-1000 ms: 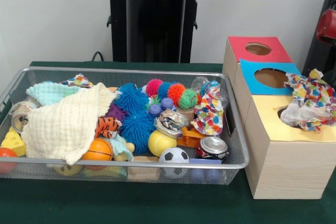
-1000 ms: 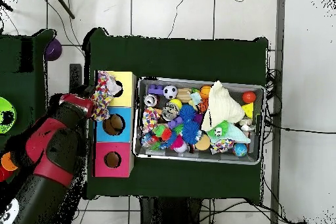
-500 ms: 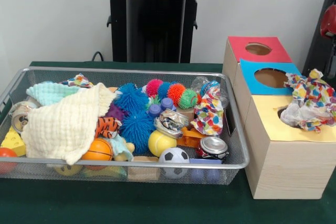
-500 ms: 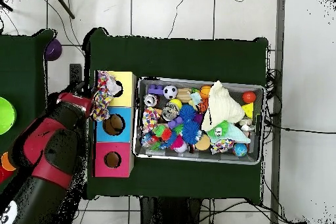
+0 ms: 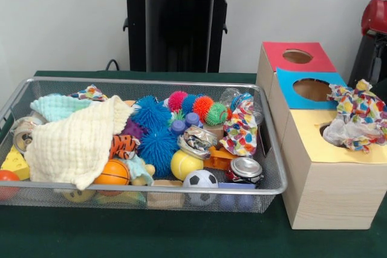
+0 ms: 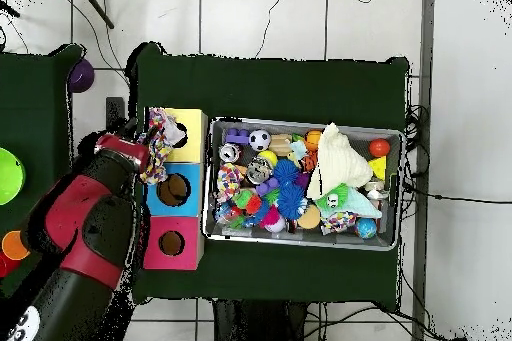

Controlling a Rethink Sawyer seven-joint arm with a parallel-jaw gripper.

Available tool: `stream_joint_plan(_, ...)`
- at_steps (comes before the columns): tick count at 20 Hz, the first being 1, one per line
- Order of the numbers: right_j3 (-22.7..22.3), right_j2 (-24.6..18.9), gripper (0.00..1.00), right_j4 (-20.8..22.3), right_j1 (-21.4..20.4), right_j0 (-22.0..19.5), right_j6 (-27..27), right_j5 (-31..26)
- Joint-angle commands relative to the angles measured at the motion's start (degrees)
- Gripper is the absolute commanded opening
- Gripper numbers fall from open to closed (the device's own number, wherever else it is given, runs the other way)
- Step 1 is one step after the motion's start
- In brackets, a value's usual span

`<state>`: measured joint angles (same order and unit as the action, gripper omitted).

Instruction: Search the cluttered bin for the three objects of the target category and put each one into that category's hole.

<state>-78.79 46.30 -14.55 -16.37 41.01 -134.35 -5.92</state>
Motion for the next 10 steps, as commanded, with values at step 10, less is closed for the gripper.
stream_joint_plan(10,-7.1,-27.61,1.0,5.71,-6.58,-15.5,0.32,-3.63)
